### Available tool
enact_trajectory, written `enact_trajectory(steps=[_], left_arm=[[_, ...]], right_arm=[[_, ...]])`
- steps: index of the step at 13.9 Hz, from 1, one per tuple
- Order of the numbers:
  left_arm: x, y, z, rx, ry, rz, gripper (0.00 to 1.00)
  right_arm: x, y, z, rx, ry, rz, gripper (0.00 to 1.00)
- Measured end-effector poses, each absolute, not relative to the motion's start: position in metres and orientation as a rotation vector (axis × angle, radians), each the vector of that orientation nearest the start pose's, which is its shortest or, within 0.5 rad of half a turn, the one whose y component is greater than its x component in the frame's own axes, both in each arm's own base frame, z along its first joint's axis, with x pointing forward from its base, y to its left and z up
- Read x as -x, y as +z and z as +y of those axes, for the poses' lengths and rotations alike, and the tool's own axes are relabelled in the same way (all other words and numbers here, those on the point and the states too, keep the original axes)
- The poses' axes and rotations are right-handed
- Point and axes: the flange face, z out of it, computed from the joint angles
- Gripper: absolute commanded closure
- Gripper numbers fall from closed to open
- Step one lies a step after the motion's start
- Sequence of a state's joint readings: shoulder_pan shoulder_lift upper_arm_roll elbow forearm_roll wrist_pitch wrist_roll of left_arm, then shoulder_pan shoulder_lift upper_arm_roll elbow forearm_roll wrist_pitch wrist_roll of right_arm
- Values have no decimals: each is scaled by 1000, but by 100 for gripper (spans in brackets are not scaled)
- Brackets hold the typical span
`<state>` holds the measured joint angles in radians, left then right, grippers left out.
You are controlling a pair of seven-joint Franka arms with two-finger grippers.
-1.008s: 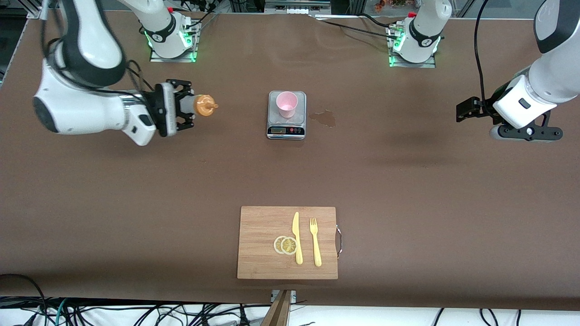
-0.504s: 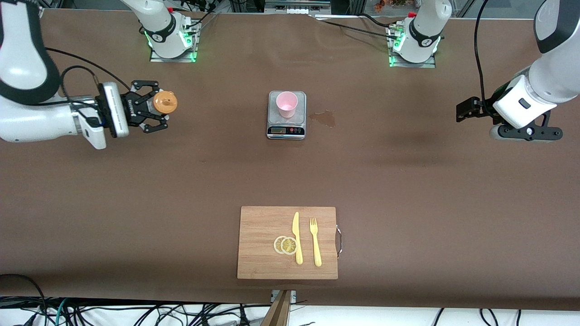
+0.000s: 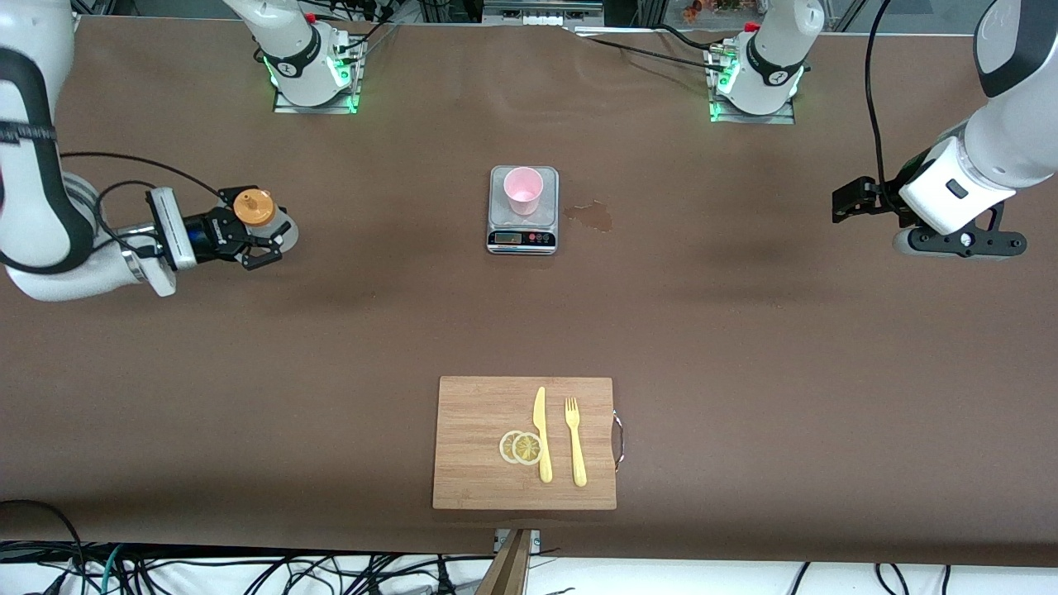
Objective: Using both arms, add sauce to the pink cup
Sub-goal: 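Carry the sauce bottle back and lower it with the right gripper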
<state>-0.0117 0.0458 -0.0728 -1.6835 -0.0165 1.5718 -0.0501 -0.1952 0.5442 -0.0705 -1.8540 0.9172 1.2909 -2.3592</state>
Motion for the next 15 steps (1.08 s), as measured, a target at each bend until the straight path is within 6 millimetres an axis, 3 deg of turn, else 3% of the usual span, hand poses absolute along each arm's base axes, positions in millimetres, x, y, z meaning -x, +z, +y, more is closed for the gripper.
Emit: enact_trajectory(steps=[2, 4, 7, 10, 11, 12, 13, 15], left_arm=[[-557, 546, -48, 3140, 249, 52, 0], [-557, 546, -48, 3140, 249, 52, 0], [-557, 546, -48, 3140, 249, 52, 0], [-557, 546, -48, 3140, 249, 52, 0], [-557, 546, -48, 3140, 249, 52, 0], [-557, 546, -48, 3140, 249, 52, 0], [-557, 546, -48, 3140, 249, 52, 0], [-557, 546, -48, 3140, 249, 52, 0]], right_arm=[[-538, 186, -61, 1105, -722, -1412, 96], [-533, 147, -69, 1050, -766, -1394, 95], [-532, 113, -67, 992, -817, -1397, 93], [-539, 96, -68, 964, -844, -1419, 86], [-541, 95, -68, 963, -845, -1422, 78], [-542, 93, -69, 964, -844, -1423, 59], [-541, 91, -72, 971, -842, -1422, 1], [-540, 82, -77, 982, -837, -1416, 0]])
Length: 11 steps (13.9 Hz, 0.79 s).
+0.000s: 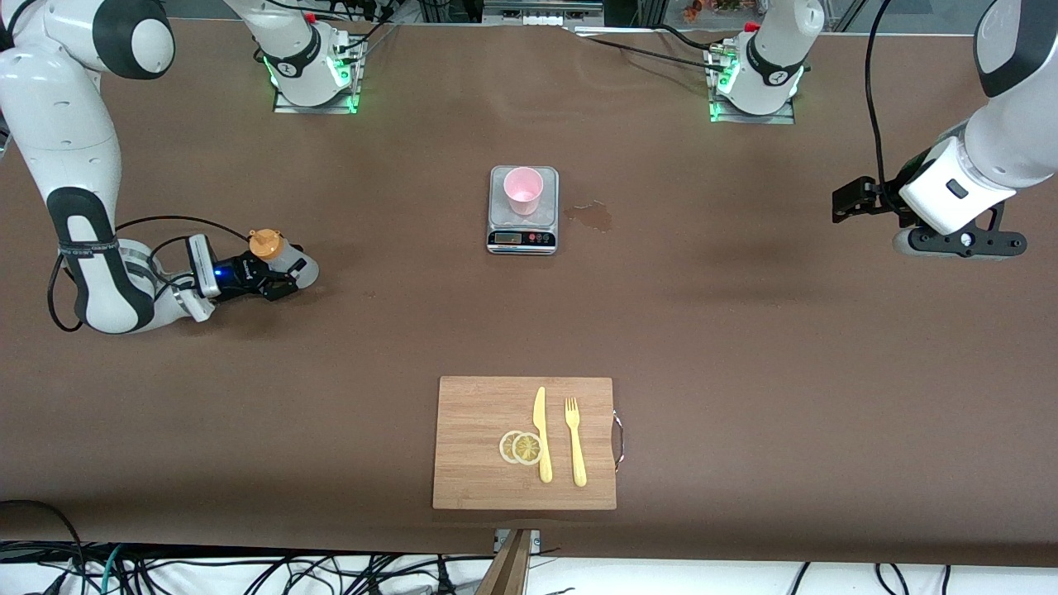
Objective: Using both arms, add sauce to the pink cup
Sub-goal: 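Carry the sauce bottle back and lower it with the right gripper, then open the right gripper and pull it away from the bottle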
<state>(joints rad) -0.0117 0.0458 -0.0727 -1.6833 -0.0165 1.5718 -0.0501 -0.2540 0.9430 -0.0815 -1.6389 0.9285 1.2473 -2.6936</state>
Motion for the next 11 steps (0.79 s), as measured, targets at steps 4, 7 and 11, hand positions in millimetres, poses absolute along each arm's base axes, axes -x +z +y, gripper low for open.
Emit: enact_trajectory(steps=[4, 7, 11], left_arm=[[-557, 546, -48, 3140, 249, 52, 0], [-557, 546, -48, 3140, 249, 52, 0], [-557, 546, -48, 3140, 249, 52, 0]], right_arm=[[-539, 69, -82, 991, -831, -1405, 0], [-540, 70, -95, 1011, -833, -1410, 0], [-552, 92, -135, 1030, -838, -1448, 0]])
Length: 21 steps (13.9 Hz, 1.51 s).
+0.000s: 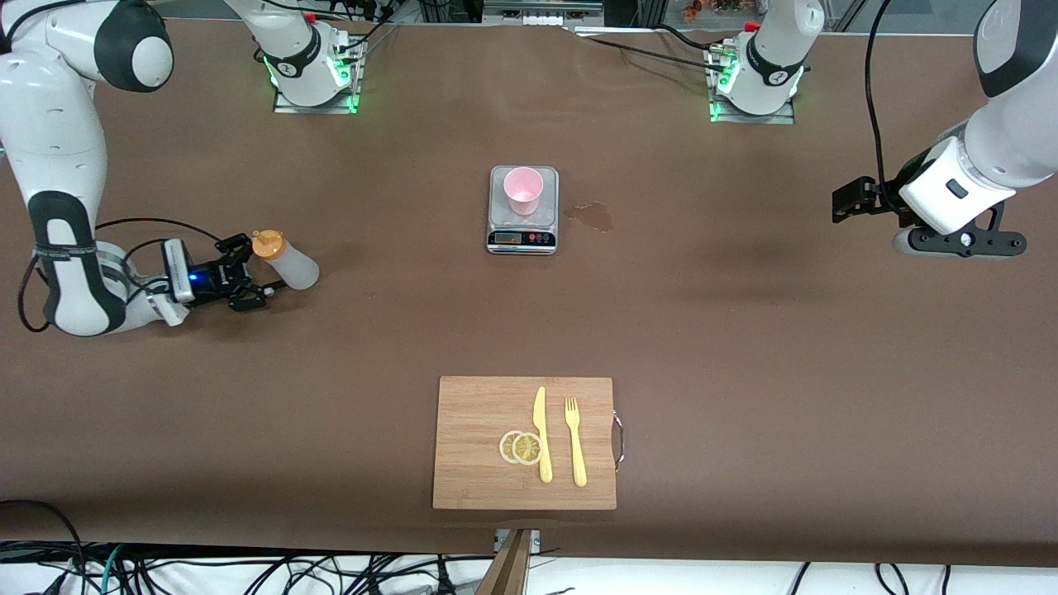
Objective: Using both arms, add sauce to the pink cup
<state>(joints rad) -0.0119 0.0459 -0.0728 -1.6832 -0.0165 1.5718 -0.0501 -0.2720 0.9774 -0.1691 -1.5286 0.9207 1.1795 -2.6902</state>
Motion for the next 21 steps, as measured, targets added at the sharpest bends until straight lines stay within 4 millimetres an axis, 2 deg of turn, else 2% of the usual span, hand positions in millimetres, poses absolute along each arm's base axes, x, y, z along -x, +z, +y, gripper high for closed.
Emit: enact_trajectory(steps=[2, 4, 6, 8, 10, 12, 14, 17, 21], left_arm=[[-557, 546, -48, 3140, 249, 52, 0], [-557, 546, -48, 3140, 249, 53, 0], [-557, 546, -49, 3140, 249, 54, 0], [-557, 547, -49, 3140, 249, 56, 0], [-557, 547, -50, 3140, 248, 56, 0], [-557, 547, -50, 3140, 248, 57, 0], [-557, 547, -50, 3140, 248, 58, 0], [-557, 547, -51, 3140, 248, 61, 0], [-557, 547, -52, 3140, 248, 62, 0]], right_arm=[[-560, 108, -150, 1034, -824, -1497, 0], [-570, 139, -163, 1035, -794, -1583, 0], [-584, 194, -177, 1080, -728, -1707, 0], [-593, 264, -191, 1206, -620, -1812, 0], [-594, 329, -195, 1373, -506, -1848, 0], [-591, 381, -181, 1530, -403, -1843, 0], [-589, 420, -154, 1693, -300, -1828, 0], [-576, 463, -112, 1983, -145, -1731, 0], [-556, 508, -73, 2357, -12, -1490, 0]])
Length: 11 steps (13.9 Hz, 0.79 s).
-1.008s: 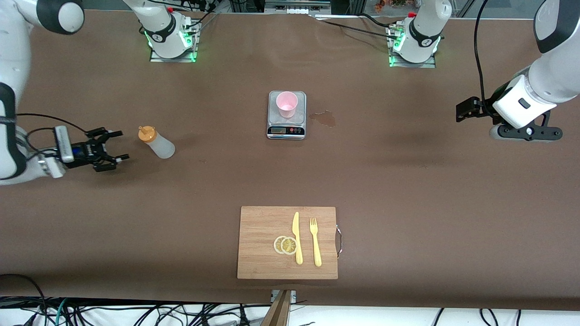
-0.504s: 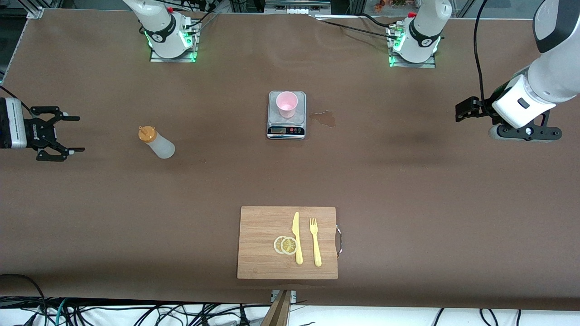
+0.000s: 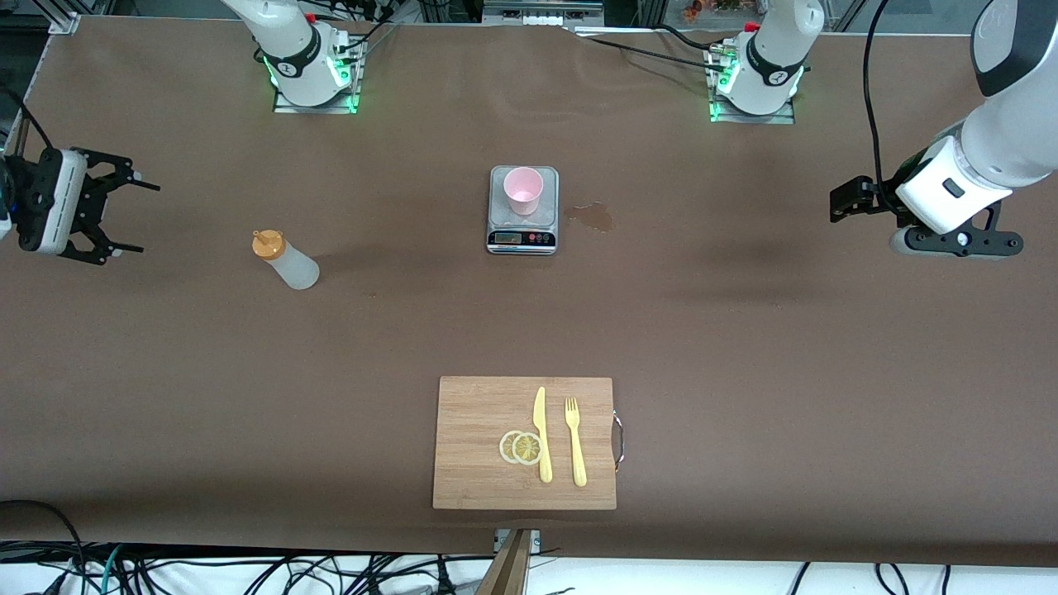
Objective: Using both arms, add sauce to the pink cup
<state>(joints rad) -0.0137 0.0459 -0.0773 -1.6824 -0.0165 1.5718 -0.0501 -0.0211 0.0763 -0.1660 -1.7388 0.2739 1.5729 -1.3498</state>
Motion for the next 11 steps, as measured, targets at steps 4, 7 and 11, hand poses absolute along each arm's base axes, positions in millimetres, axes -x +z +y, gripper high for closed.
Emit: enact_trajectory(steps=[4, 7, 11], left_arm=[[-557, 547, -52, 3140, 248, 63, 0], [-557, 547, -52, 3140, 248, 63, 0], [-557, 547, -52, 3140, 248, 63, 0]], right_arm=[[-550, 535, -37, 2668, 67, -1161, 0], [-544, 552, -11, 2856, 107, -869, 0], [-537, 573, 4, 2963, 72, -654, 0]])
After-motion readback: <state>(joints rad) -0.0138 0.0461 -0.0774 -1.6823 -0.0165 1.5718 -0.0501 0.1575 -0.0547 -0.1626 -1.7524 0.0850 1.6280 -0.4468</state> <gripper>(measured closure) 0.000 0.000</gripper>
